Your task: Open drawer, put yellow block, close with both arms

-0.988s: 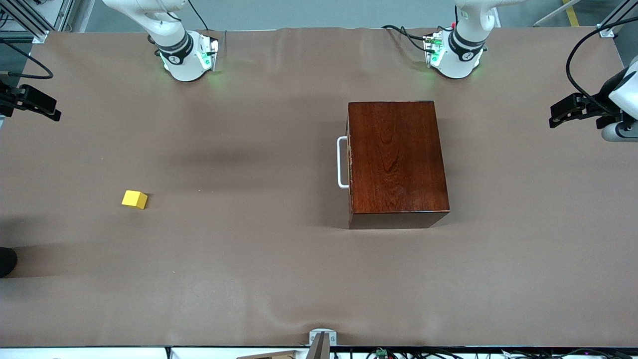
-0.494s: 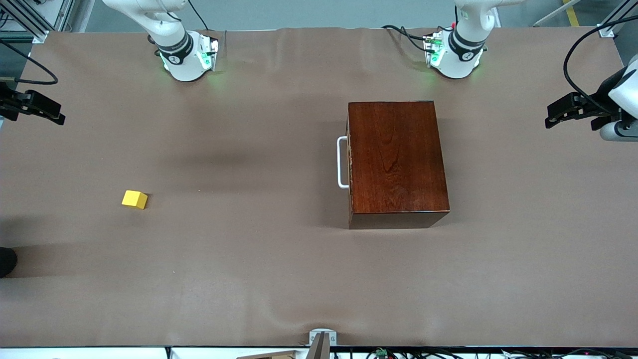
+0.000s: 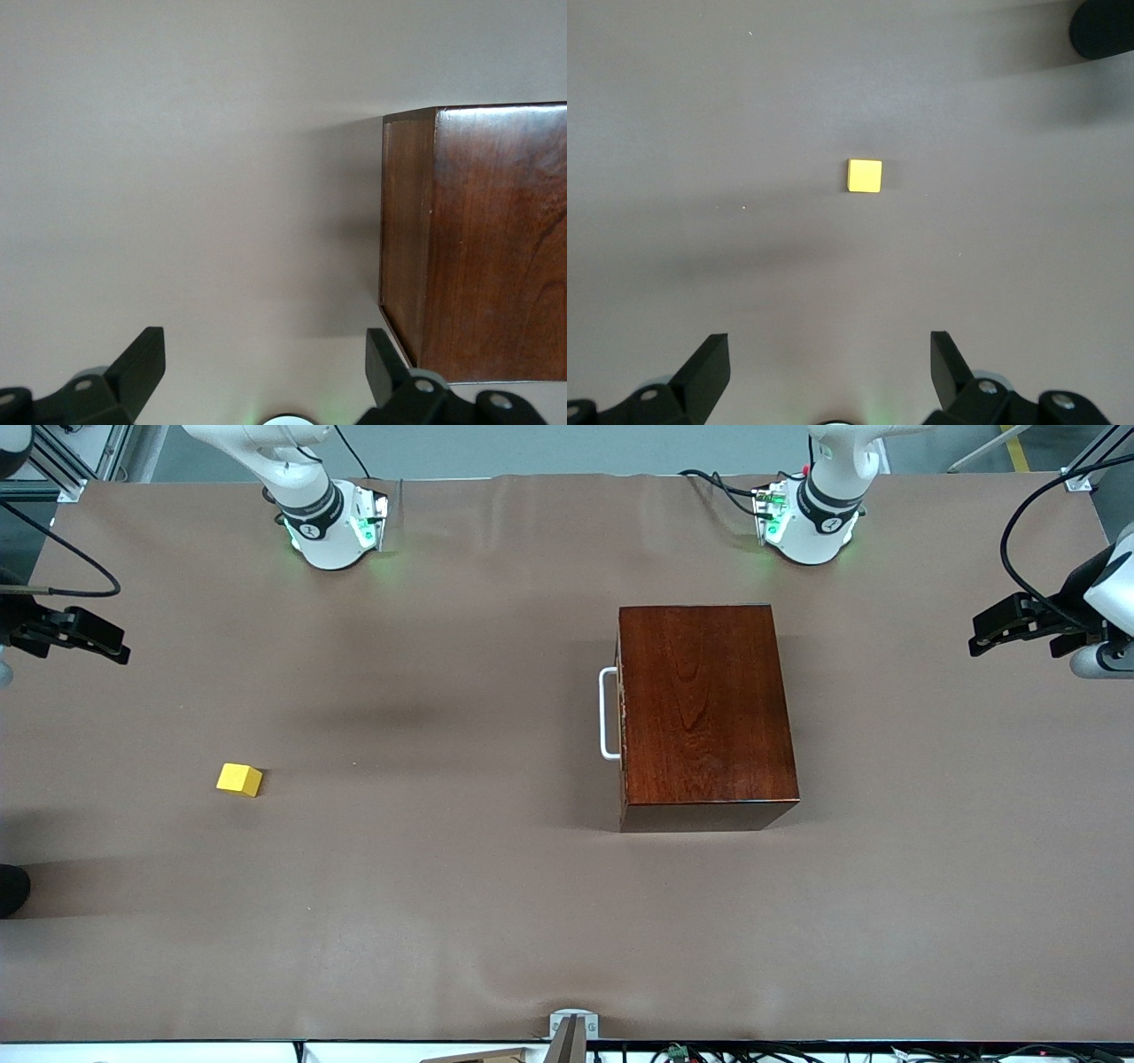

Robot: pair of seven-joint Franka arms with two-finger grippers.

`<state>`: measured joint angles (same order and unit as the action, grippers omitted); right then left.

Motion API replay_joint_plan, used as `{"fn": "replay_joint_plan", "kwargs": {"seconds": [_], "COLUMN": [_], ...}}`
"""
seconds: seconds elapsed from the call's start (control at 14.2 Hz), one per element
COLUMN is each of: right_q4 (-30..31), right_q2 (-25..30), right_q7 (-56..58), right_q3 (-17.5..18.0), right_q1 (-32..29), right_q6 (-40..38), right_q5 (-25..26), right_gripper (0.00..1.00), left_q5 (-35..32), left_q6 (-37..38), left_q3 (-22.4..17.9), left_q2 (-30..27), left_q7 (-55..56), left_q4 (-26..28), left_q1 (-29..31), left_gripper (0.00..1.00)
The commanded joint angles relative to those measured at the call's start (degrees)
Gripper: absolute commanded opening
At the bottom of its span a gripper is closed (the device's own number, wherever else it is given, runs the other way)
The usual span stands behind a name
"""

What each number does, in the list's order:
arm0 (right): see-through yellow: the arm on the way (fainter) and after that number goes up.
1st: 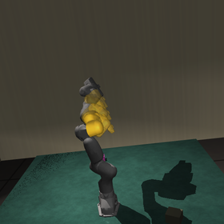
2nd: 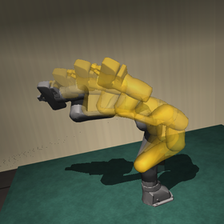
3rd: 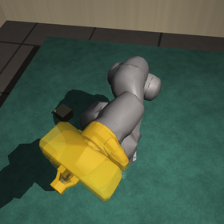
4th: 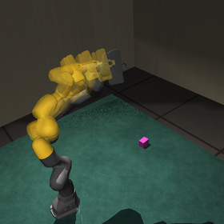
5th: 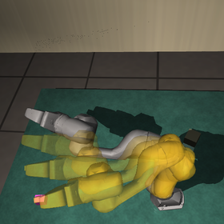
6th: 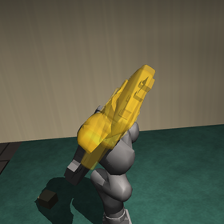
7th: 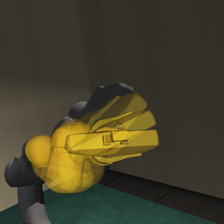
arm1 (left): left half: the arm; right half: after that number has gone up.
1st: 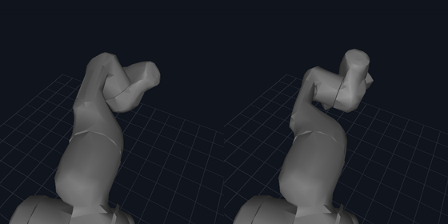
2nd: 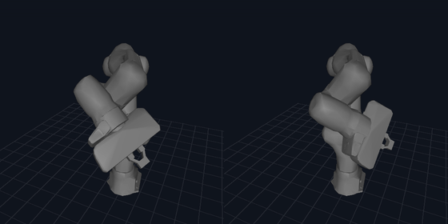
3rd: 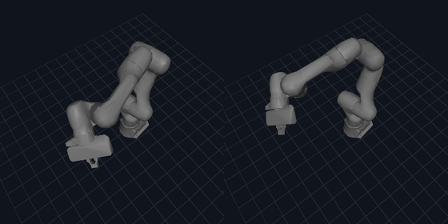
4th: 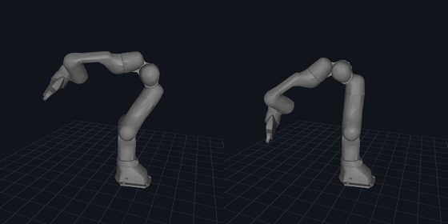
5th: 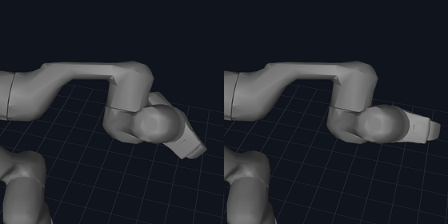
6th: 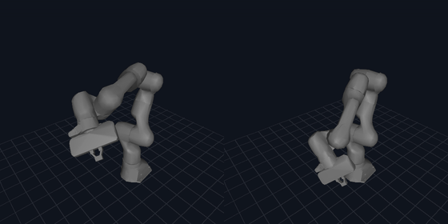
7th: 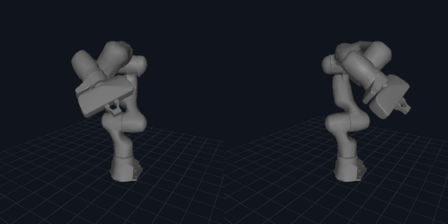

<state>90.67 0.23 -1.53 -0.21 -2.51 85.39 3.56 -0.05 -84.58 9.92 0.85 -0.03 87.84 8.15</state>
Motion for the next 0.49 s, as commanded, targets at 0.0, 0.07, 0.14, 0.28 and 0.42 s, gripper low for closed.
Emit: {"fn": "replay_joint_plan", "kwargs": {"seconds": [0.0, 0.07, 0.14, 0.28, 0.42], "right_q4": [1.18, 1.18, 1.18, 1.53, 2.06], "right_q2": [0.83, 0.83, 0.83, 0.83, 0.83], "right_q7": [-0.40, -0.40, -0.40, -0.40, -0.40], "right_q3": [-0.05, -0.05, -0.05, -0.05, -0.05], "right_q1": [0.13, 0.13, 0.05, 0.04, -0.04], "right_q6": [0.83, 0.83, 0.92, 1.18, 1.88], "right_q5": [-0.04, -0.04, -0.04, -0.04, -0.04], "right_gripper": [1.00, 1.00, 1.00, 1.00, 1.00], "left_q5": [0.31, 0.31, 0.31, 0.22, 0.31], "left_q6": [-0.41, -0.41, -0.41, -0.41, -0.49], "left_q3": [0.36, 0.36, 0.36, 0.36, 0.36], "left_q2": [-0.06, 0.03, 0.03, 0.47, 0.47], "left_q7": [0.04, 0.03, 0.38, 0.29, 0.12], "left_q4": [-0.04, -0.04, -0.04, -0.30, -0.39], "left_q1": [0.38, 0.38, 0.29, 0.29, 0.38], "left_gripper": [1.00, 1.00, 1.00, 1.00, 1.00]}}
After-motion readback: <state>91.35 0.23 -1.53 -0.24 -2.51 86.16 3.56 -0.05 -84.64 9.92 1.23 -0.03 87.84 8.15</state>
